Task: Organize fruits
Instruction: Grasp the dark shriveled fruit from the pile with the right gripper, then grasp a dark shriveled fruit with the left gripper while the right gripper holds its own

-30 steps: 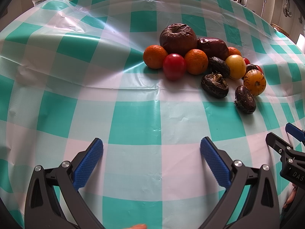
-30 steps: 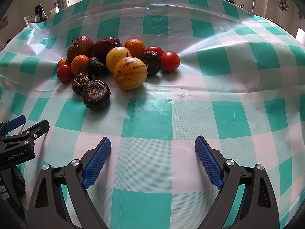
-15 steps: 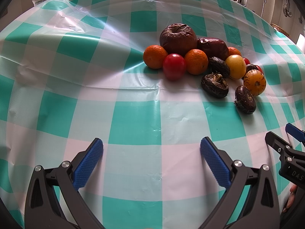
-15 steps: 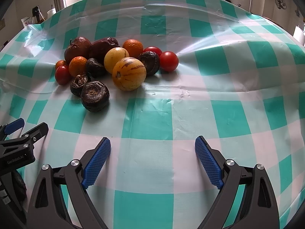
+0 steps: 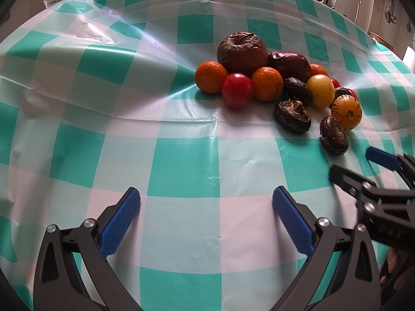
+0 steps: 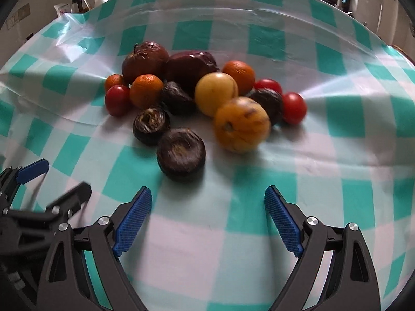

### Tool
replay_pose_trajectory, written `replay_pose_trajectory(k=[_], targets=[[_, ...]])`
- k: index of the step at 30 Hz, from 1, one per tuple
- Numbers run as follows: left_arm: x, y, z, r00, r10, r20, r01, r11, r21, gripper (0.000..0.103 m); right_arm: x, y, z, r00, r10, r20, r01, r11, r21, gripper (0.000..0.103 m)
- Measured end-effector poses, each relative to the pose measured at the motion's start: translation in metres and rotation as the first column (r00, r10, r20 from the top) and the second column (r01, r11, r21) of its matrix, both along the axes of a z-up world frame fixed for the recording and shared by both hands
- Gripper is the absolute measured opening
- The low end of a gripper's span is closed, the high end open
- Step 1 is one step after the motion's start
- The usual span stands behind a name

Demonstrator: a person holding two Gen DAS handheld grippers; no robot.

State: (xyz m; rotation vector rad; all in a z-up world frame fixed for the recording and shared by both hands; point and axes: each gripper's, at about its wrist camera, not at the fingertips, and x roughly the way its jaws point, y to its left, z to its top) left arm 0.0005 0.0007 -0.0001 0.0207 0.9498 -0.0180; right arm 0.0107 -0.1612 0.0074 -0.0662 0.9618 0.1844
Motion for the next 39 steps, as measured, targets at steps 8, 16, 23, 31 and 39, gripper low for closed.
replay_pose_trajectory(k=[8,16,23,31,39], targets=[[0.001,0.002,0.001,1.000,-0.016,-0.008,0.016,1.000,0.005,0.102,0.017,0.009,0.004,0.999,0.020,0.037,-0.020,1.000,-0.004,0.057],[0.006,0.000,0.004,0.999,-0.041,-0.032,0.041,0.999,-0.001,0.097,-0.014,-0.018,0.011,0.995,-0.020,0.101,0.016,0.999,0.046,0.037],[0.023,-0.053,0.006,0.992,-0.126,-0.010,0.126,0.992,-0.001,0.080,-0.044,-0.064,0.016,0.981,-0.139,0.135,0.118,0.981,0.155,0.037],[0.071,-0.091,0.005,0.996,-0.088,0.017,0.088,0.996,0.002,0.064,-0.048,-0.072,0.018,0.980,-0.145,0.133,0.116,0.972,0.205,0.037],[0.050,-0.070,0.009,0.998,-0.036,0.049,0.041,0.994,-0.103,0.041,-0.046,-0.079,0.014,0.981,-0.160,0.114,0.130,0.962,0.240,0.037]])
